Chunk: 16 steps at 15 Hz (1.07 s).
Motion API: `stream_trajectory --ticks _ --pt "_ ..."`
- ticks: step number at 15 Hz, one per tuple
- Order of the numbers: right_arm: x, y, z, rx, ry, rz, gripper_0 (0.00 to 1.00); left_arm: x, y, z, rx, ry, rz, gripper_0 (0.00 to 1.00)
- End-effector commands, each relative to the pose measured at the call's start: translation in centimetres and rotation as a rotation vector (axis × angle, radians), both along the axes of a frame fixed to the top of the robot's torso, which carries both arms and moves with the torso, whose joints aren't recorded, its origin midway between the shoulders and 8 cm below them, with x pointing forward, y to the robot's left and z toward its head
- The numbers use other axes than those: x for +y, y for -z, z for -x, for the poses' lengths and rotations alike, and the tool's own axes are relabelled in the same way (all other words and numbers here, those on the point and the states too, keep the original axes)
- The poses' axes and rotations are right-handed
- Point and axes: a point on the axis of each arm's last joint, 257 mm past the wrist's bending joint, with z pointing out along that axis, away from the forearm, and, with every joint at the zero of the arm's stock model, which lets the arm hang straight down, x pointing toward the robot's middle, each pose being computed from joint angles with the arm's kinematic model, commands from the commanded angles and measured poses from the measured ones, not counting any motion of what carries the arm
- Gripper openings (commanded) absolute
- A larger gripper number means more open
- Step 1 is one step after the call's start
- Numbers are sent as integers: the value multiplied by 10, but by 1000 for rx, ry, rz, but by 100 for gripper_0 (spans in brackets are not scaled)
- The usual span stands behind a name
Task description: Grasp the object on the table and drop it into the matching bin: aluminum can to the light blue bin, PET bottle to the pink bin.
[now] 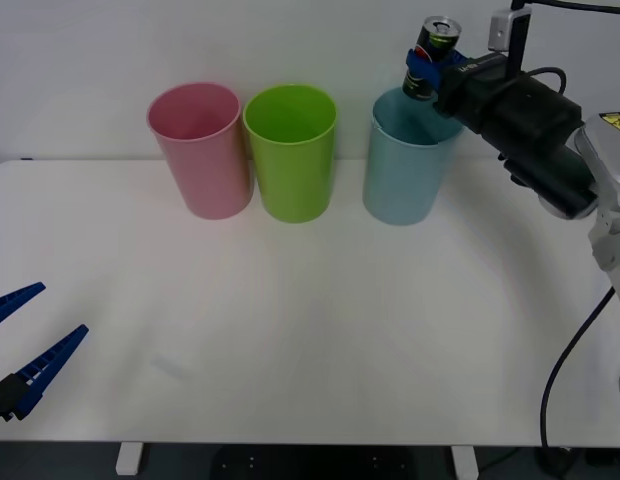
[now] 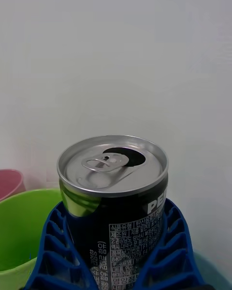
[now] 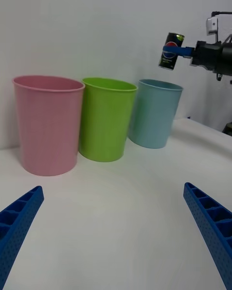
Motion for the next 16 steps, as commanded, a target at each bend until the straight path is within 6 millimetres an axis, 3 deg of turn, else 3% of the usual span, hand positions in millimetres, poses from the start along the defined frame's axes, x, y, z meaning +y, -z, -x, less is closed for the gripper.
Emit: stream_trajectory --ticks 1,7,8,9,10,16 --pt "-5 8 -18 15 57 21 0 0 0 0 0 0 0 100" --pt "-10 11 -27 14 94 45 7 0 0 0 0 0 0 100" --pt "-10 11 -27 13 94 47 30 0 0 0 0 0 0 100" --pt "-9 12 -26 13 92 49 78 0 0 0 0 0 0 100" --pt "-9 13 -26 14 92 52 100 0 0 0 0 0 0 100" --pt "-6 13 -25 9 84 60 100 0 0 0 0 0 0 100"
